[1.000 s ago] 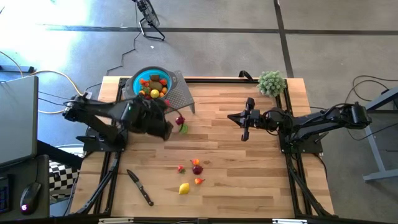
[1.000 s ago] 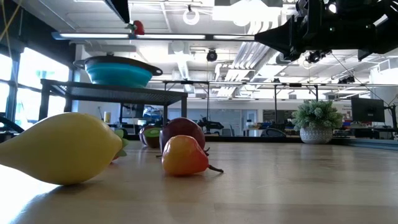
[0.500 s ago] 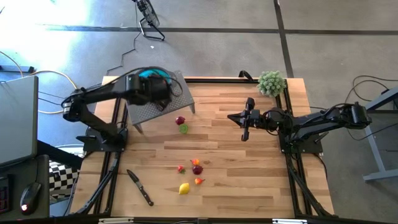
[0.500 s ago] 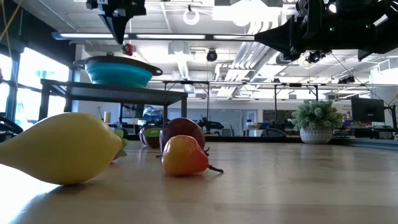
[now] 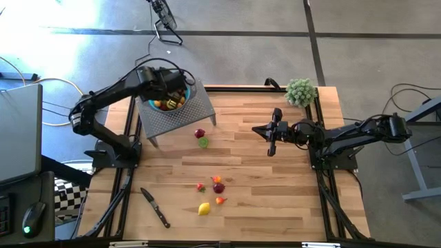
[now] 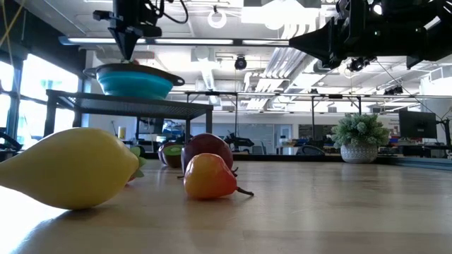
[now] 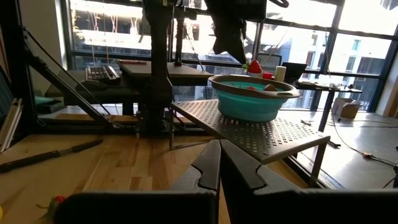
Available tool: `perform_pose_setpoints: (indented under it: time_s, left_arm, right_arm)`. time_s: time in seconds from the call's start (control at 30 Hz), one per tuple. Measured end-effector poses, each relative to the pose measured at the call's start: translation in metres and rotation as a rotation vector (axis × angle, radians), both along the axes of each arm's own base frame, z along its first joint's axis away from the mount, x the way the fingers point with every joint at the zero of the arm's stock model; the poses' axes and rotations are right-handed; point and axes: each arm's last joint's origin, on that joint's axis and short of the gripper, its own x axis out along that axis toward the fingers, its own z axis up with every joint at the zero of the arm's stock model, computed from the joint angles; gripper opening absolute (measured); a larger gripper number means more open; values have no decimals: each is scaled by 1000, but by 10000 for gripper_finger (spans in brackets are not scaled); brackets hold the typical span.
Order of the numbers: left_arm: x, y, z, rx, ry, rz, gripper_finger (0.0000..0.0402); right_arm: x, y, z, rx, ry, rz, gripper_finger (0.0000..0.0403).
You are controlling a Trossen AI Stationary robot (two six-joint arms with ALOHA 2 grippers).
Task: Pick & Place Fruit
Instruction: Put the red strawberry into the blue strainer bowl on the shelf
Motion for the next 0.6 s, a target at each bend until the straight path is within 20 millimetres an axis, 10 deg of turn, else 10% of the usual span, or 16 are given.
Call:
perform_pose_setpoints:
  time_s: [0.6]
  left_arm:
    - [-2,8,-33,-12,121,45,3]
  right_arm:
    - [0,0,0,-1,0,-1,2]
